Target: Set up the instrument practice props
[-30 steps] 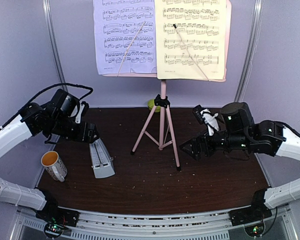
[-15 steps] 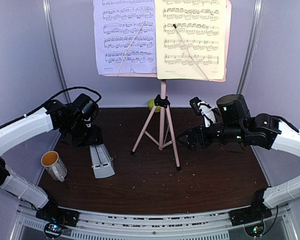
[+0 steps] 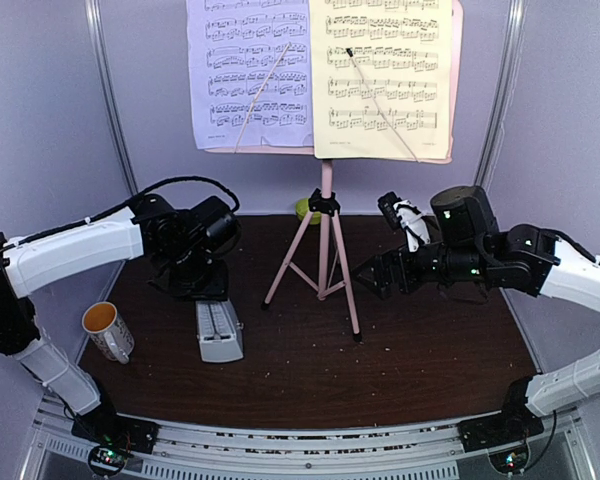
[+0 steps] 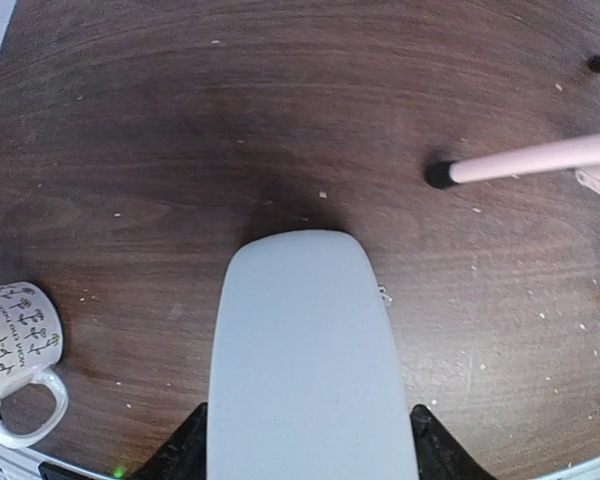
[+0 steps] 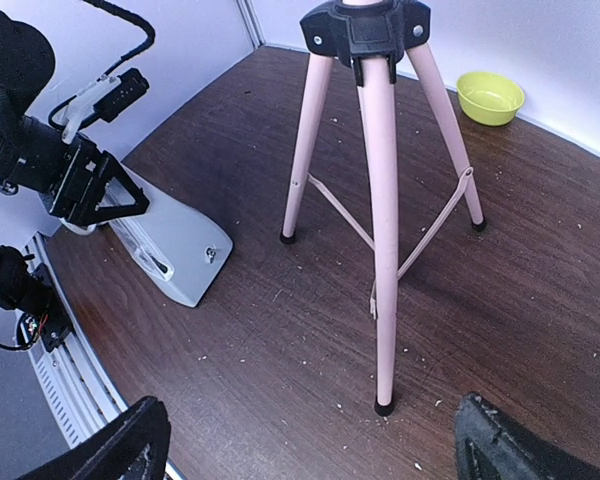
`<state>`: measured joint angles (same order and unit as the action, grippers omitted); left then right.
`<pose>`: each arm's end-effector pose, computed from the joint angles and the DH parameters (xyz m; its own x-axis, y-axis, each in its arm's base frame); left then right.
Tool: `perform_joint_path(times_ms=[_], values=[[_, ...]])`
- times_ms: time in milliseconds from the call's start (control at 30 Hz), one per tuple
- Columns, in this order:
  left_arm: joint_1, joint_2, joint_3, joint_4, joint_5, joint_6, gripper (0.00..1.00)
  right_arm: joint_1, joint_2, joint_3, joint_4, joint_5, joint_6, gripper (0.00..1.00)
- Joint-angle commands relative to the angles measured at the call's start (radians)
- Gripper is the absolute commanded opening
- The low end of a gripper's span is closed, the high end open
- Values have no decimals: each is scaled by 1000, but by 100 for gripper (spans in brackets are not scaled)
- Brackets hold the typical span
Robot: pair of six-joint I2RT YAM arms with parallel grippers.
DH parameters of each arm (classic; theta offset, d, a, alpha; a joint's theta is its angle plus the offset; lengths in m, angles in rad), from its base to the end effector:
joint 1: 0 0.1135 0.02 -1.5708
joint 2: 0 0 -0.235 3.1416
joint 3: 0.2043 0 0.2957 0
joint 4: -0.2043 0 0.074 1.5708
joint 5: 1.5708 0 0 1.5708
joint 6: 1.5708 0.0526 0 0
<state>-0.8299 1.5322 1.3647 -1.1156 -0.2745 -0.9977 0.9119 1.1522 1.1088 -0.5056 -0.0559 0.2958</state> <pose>0.2412 -0.2426 0.2397 -0.9041 -0.2099 -0.3722 -0.1868 0.9775 -0.0975 0.1962 0.2582 0.3096 -0.5442 -0.2275 -0.8075 -0.6899 0.6690 0.2766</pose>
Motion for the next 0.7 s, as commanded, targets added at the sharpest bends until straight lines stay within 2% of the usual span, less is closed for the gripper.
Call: perform_joint_path(times_ms=[0,267,500,600,667], values=[[-58,23,104,11,2,1,34,-7,-16,14,-12,7,5,100],[-199,196,310,52,28,133,34,-10,-47,-19,-28,3,5,100],[-244,305,440,51,37,172,37,-14,-70,-53,-29,-4,11,100],[-253,313,437,53,47,150,40,-14,-75,-69,-13,-18,17,100],[-261,313,426,69,52,145,48,-13,-76,-81,3,-32,19,100]])
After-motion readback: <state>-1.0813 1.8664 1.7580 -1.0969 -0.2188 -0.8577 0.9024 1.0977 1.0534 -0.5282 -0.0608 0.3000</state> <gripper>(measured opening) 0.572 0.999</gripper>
